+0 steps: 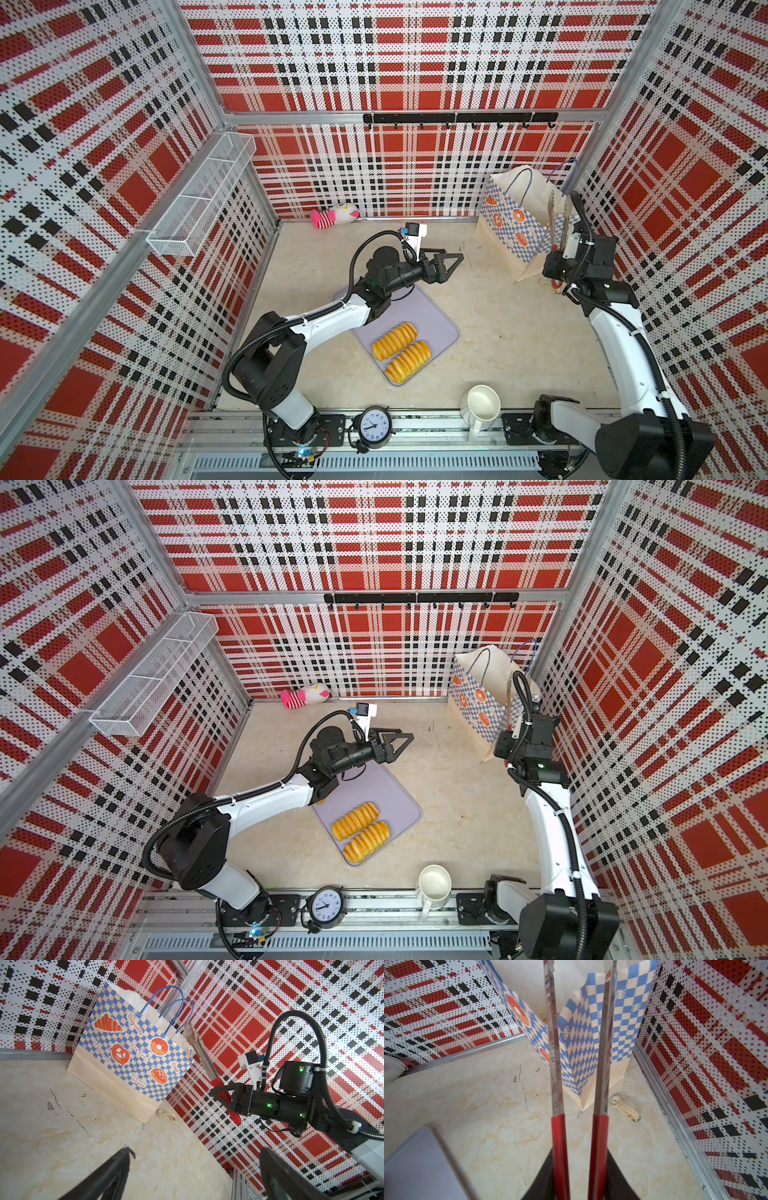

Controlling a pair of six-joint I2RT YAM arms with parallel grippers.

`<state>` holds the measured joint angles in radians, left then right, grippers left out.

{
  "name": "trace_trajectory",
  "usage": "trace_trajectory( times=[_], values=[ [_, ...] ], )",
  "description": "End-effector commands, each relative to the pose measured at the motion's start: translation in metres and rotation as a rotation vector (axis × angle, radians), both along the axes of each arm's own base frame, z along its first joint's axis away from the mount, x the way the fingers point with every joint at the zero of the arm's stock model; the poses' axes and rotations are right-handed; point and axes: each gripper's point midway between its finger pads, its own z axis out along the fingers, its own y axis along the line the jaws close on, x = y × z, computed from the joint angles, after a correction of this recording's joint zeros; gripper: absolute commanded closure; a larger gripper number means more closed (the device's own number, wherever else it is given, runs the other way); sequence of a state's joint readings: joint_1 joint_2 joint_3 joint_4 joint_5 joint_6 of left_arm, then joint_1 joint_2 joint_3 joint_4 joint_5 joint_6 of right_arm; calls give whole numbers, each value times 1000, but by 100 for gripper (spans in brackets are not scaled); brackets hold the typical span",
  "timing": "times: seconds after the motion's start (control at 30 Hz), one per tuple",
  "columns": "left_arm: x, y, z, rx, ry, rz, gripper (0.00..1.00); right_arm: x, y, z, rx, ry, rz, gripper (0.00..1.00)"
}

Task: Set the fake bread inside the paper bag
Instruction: 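Swing the empty tongs with the right gripper back toward the tray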

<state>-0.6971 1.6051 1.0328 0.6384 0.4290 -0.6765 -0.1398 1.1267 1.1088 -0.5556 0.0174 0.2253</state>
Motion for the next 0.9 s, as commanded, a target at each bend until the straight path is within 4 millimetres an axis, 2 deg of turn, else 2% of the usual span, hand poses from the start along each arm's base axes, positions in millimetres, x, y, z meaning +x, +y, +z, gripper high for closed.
trace_trajectory(
  times=[0.0, 0.17, 0.27, 0.37, 0.43, 0.53, 0.67, 0.87],
  values=[
    [-10, 9, 19, -42, -39, 6, 1, -8, 2, 40, -12, -115, 10, 70],
    [-23, 29, 28, -62, -47, 53, 0, -31, 15, 63, 18, -176, 55, 70],
    [-35, 45, 31, -72, -44, 76, 0, -53, 32, 77, 46, -236, 120, 71],
    [-48, 63, 27, -57, -19, 108, 1, -71, 54, 84, 96, -276, 218, 73],
    [-53, 76, 17, -26, 17, 144, 1, -82, 75, 84, 147, -281, 320, 73],
    [-56, 95, -4, 50, 91, 215, 1, -92, 101, 77, 211, -265, 437, 74],
    [-59, 126, -31, 132, 189, 320, 2, -103, 138, 56, 242, -208, 574, 74],
    [-64, 166, -46, 92, 305, 396, 2, -103, 192, 11, 260, -71, 738, 74]
  ],
)
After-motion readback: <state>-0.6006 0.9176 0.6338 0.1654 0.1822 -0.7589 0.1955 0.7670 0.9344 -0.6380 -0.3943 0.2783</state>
